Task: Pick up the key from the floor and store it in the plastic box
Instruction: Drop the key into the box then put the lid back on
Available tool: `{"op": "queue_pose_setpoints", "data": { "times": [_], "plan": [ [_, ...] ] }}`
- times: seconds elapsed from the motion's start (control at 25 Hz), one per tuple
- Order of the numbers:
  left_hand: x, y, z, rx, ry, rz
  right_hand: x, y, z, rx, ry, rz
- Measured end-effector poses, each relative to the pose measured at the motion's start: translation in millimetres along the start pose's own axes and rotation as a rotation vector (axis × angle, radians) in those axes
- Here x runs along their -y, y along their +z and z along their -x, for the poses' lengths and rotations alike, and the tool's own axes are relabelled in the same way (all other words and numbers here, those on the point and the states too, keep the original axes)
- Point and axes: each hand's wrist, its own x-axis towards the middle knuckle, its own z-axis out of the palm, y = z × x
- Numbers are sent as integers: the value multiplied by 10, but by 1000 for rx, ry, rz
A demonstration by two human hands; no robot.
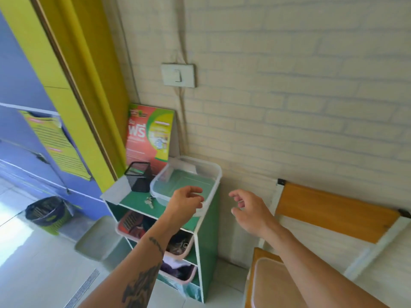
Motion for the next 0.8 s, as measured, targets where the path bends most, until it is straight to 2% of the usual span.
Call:
{"op": "queue_pose_setpoints", "data": {
  "times": [0.28,0.4,0.56,0.8],
  "plan": [
    [394,-1120,-451,-85,10,4,737,836,-534,26,-36,81],
    [619,-1435,-687,-141,-3,-59,889,1106,-720,-62,27,170],
    [943,-1555,-936,-154,-44,-210,859,1241,-850,-187,196,249],
    [1191,-1403,-1153,-52,-27,-450,720,1202,-1020,-310,319,352]
  ]
}}
